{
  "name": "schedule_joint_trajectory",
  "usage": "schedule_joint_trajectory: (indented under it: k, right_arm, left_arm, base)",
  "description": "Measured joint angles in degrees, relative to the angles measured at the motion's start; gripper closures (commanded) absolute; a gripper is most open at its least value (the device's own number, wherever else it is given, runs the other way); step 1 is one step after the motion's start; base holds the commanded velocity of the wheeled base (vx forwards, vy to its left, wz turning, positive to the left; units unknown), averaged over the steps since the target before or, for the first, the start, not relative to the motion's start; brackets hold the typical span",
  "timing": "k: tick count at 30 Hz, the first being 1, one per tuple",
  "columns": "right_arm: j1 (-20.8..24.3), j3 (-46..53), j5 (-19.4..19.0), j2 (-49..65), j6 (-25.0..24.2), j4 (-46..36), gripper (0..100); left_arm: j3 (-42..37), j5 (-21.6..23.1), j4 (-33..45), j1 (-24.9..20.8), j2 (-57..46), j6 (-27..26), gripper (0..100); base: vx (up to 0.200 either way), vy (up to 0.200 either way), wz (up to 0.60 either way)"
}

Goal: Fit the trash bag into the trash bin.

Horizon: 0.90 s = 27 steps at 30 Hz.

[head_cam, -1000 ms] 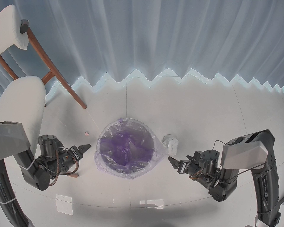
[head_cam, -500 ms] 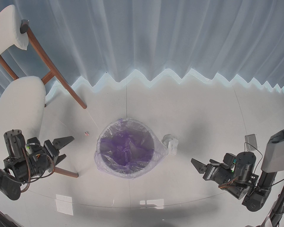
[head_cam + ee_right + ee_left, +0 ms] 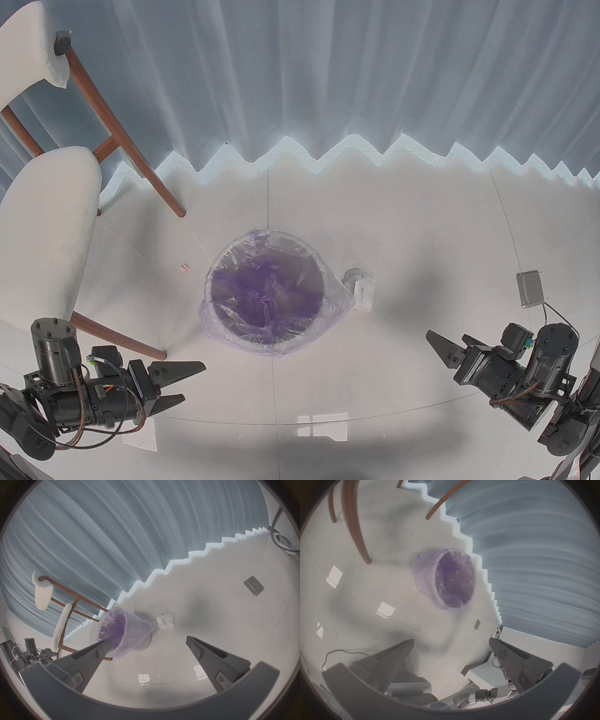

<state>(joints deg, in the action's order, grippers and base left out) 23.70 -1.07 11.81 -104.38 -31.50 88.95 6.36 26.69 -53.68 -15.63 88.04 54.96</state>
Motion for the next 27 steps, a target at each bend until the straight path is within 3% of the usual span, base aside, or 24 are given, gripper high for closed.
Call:
schedule_joint_trajectory:
  k: [8, 18, 23, 27]
  right_arm:
    - [-0.09, 0.04, 0.09, 1.01, -0.17, 0.02, 0]
    - [-0.02, -0.07, 0.09, 1.07, -0.35, 0.02, 0]
    - [-0.05, -0.22, 0.06, 1.05, -0.4, 0.02, 0]
    - [-0.09, -0.22, 0.11, 1.05, -0.4, 0.02, 0]
  left_arm:
    - [0.99, -3.84, -3.72, -1.54, 10.34, -2.79, 0]
    - [4.11, -10.62, -26.27, -4.13, 31.52, -4.51, 0]
    - [7.56, -15.27, -32.07, -6.45, 40.74, -4.57, 0]
    - [10.75, -15.76, -32.43, -7.79, 44.64, -4.55, 0]
  base:
    - [0.0, 0.0, 0.0]
    - [0.0, 0.0, 0.0]
    - [0.0, 0.0, 0.0]
    - [0.0, 0.0, 0.0]
